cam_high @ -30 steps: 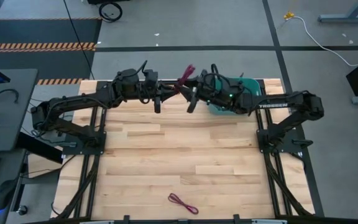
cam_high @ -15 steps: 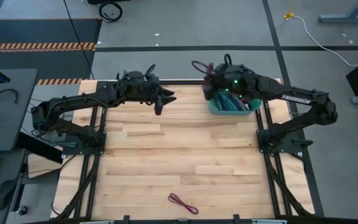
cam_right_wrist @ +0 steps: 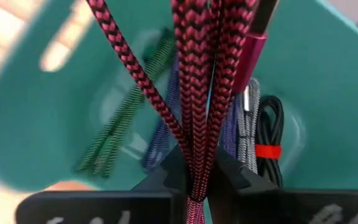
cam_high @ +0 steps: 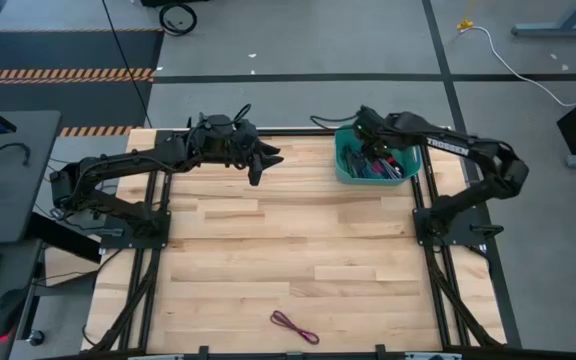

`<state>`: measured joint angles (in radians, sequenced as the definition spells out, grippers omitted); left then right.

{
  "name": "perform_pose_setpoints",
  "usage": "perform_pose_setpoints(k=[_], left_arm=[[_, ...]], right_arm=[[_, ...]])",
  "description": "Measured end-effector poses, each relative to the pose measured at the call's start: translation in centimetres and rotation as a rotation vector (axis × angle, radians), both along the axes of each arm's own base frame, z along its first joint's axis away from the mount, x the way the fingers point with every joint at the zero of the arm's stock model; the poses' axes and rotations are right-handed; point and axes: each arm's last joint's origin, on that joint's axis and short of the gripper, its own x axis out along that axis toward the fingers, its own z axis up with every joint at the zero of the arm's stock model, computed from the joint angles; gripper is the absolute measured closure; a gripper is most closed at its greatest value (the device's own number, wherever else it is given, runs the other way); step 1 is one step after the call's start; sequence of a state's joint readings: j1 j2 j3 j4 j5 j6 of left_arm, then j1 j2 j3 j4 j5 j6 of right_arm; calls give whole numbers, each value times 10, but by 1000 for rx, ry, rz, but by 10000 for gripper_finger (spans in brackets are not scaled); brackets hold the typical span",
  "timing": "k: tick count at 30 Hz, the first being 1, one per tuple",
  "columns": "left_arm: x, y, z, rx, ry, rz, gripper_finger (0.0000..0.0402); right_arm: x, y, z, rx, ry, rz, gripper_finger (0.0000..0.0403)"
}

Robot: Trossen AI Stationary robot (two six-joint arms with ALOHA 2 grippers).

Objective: Pick and place USB-C Cables
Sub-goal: Put the pink charger cable into the blue bin

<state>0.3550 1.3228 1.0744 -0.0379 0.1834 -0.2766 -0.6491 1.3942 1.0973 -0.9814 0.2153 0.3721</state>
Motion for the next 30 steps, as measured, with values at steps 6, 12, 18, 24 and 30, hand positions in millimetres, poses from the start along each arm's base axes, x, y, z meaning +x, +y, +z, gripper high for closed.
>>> perform_pose_setpoints(k=[6,12,18,24,30], left_arm=[[0,0,-1,-3,5,0,253],[0,-1,-1,-3,7,-2,258],[-1,-1,-5,-21,54,-1,254],[-5,-2,-14,-52,151,-3,258],[-8,-3,-21,-51,225,-15,259]], right_arm=[[0,-9,-12,49,50,-12,337],[3,-12,-22,71,100,-16,282],[10,-4,-17,68,39,-13,254],[48,55,4,35,-228,99,256],[95,156,4,35,-435,331,256]])
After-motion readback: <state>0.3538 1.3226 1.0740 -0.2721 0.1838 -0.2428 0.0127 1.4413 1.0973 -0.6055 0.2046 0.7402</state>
